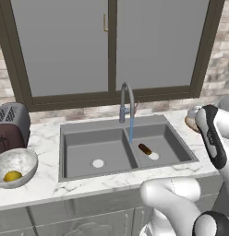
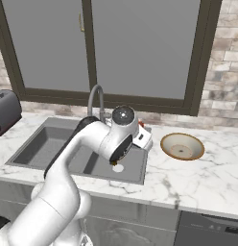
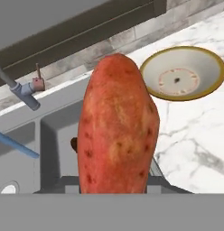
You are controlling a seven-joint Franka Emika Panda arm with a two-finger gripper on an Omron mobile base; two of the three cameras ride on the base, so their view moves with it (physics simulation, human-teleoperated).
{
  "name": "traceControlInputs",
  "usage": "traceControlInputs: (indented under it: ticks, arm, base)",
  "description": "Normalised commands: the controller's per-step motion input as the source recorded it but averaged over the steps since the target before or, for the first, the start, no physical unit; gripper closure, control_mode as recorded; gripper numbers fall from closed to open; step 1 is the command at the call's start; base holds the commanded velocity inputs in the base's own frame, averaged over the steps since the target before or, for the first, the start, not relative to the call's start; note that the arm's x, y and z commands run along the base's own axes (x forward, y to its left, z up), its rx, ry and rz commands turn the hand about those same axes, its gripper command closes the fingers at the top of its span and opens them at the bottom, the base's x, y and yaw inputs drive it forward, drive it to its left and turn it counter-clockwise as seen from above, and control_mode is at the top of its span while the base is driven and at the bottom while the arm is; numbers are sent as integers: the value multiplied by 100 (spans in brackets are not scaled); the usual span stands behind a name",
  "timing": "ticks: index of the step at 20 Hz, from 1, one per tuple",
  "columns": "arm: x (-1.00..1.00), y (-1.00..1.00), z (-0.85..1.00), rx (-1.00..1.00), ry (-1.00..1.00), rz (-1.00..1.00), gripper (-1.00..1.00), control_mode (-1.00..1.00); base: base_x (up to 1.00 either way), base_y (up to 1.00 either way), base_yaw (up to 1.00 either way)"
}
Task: Pick the sweet potatos from the sink and place them in one bowl. Place the lemon in the other bowl. Then turn off the sink faucet.
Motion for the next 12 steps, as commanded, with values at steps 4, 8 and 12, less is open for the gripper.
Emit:
traceControlInputs:
  ticks: [4,8,12]
  arm:
    - [31,-67,-24,8,12,0,100,-100]
    - [31,-59,-20,7,12,0,100,-100]
    - [35,-55,-21,6,12,0,100,-100]
  base:
    - [0,0,0]
    - [0,0,0]
    - [0,0,0]
